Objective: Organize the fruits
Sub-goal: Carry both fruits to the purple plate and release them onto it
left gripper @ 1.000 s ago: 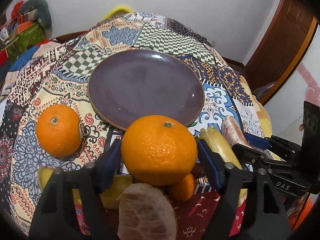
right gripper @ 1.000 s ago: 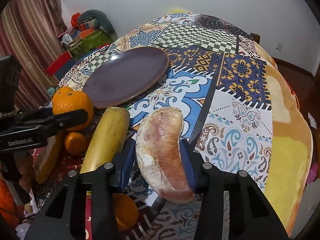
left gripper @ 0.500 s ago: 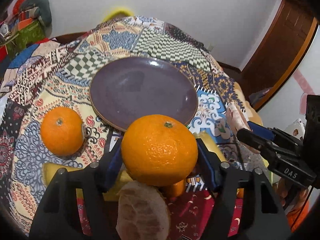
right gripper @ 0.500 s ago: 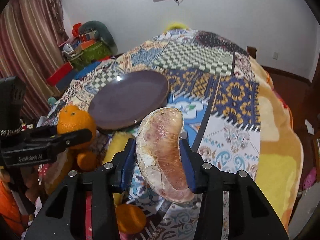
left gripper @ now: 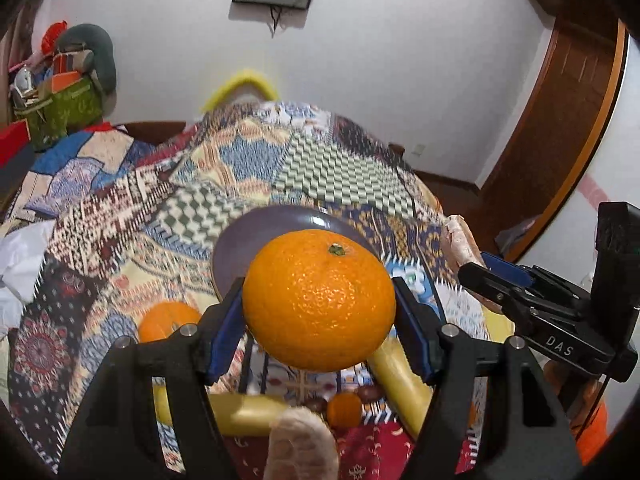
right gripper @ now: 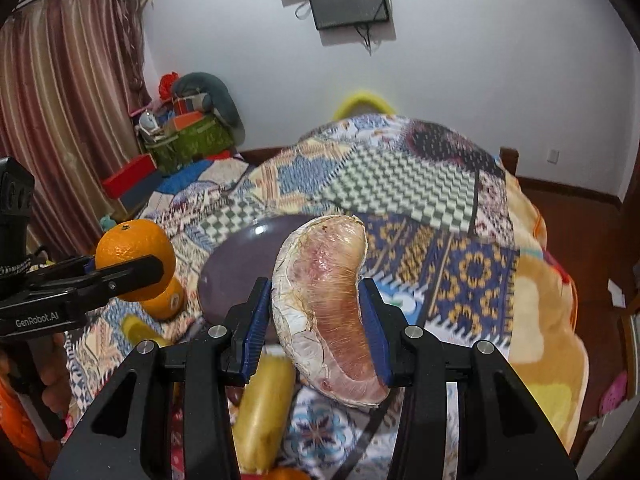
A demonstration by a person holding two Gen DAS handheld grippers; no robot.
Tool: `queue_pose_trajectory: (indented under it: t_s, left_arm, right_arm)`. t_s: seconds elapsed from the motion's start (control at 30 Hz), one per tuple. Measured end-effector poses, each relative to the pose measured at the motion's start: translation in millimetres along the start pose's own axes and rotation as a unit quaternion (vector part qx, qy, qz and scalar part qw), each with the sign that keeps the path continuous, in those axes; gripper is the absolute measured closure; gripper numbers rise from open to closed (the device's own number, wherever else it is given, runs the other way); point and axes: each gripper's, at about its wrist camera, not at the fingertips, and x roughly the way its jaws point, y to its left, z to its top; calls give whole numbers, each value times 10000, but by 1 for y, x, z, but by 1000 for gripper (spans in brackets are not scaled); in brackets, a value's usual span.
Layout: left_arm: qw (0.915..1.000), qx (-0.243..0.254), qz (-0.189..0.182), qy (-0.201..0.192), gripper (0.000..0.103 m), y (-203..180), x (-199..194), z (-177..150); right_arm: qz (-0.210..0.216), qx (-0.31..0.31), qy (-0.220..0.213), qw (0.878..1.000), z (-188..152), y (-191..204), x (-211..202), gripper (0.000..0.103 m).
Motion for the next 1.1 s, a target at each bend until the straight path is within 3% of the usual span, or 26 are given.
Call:
queue_pose_trajectory:
  t_s: [0.23, 0.5, 0.77, 1.1]
  left_arm:
    - [9997, -35, 135, -224, 35, 11, 0, 24]
    - [9992, 1, 207, -349, 35, 23, 13, 48]
    - [9996, -86, 246, -90, 35, 39, 49, 61]
    - [9979, -102, 378, 524, 35, 54, 108, 59]
  right_arm:
    - [4, -216, -391, 9990, 29, 9, 0, 62]
    - [4, -454, -560, 9974, 51, 17, 18, 62]
    - [41, -503, -366, 9981, 60, 15, 53, 62]
    - [-23, -606, 248, 9979, 58, 9, 108, 62]
